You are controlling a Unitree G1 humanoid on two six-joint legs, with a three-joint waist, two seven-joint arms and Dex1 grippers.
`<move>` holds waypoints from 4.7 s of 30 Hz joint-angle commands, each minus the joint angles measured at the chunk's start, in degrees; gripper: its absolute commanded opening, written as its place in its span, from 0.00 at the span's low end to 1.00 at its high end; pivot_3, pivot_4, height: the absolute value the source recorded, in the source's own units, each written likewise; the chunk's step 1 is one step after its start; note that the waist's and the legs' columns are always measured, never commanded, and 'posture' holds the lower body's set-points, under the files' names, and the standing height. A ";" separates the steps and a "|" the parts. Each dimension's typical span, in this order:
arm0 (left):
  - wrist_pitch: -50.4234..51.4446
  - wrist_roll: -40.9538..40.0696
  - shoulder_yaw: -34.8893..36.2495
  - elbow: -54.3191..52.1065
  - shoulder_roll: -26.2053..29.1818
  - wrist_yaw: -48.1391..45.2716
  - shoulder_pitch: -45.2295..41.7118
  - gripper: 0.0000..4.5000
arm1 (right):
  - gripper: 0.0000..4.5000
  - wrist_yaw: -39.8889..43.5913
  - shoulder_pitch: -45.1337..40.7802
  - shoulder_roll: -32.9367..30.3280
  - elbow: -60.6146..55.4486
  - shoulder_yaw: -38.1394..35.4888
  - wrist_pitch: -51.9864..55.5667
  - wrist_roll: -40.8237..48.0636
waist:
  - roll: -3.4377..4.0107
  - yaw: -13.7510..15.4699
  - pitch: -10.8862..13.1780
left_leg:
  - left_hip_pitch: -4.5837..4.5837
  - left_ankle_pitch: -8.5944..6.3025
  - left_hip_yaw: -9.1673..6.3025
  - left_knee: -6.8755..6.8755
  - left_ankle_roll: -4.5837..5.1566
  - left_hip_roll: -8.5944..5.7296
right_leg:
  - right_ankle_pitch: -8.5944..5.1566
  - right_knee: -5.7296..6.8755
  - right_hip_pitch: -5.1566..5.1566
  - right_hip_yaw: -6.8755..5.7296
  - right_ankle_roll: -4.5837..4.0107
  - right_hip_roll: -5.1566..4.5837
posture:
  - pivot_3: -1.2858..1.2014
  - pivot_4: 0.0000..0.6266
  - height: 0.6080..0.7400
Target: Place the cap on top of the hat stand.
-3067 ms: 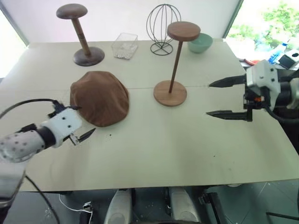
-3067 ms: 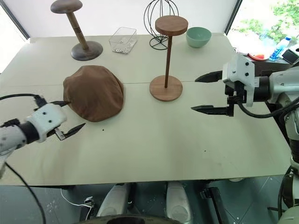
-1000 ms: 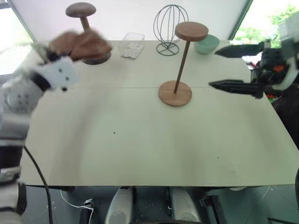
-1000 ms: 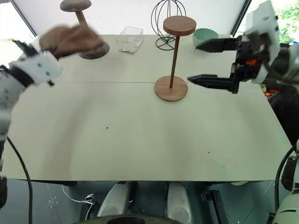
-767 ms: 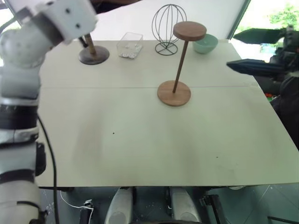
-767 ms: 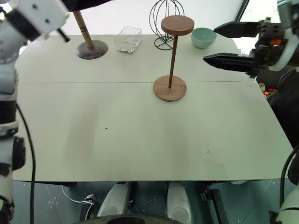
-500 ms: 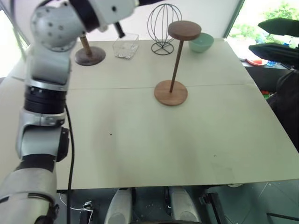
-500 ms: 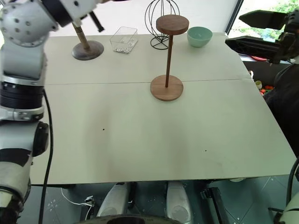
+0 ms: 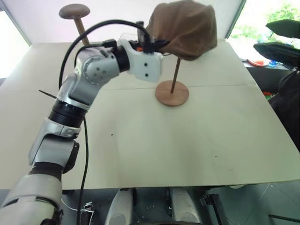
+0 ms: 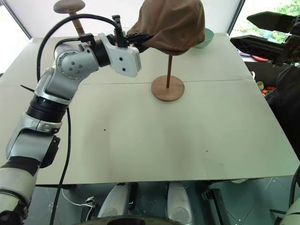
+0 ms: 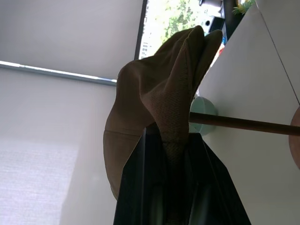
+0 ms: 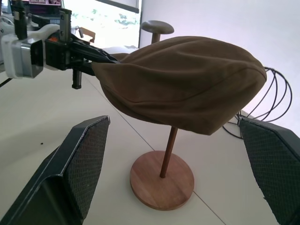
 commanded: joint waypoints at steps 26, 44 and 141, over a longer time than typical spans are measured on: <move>18.66 -15.93 10.65 -6.33 0.83 -11.72 -3.33 0.99 | 1.00 -2.88 7.69 1.34 -17.37 6.67 -12.27 -9.33 | 0.01 -0.29 0.00 | 0.01 0.00 -0.01 0.03 0.01 0.01 | 0.02 0.04 0.00 0.00 0.03 0.02 | 0.52 0.24 1.00; 67.17 -55.03 23.43 -20.55 26.26 -38.15 3.33 0.99 | 1.00 -13.48 0.40 7.31 -29.88 20.15 -17.43 -24.38 | -0.02 -0.67 0.02 | 0.05 0.00 -0.03 0.06 0.00 0.05 | 0.00 0.10 0.00 0.01 0.01 0.06 | 0.52 0.24 1.00; 69.72 -48.48 17.83 5.54 26.50 -46.91 -12.79 1.00 | 0.45 -43.09 -7.46 27.59 31.38 26.63 -107.90 -56.36 | -0.18 -2.12 0.10 | 0.08 0.03 -0.03 -0.03 -0.03 0.07 | 0.00 0.22 -0.10 0.15 0.01 0.18 | 0.52 0.24 1.00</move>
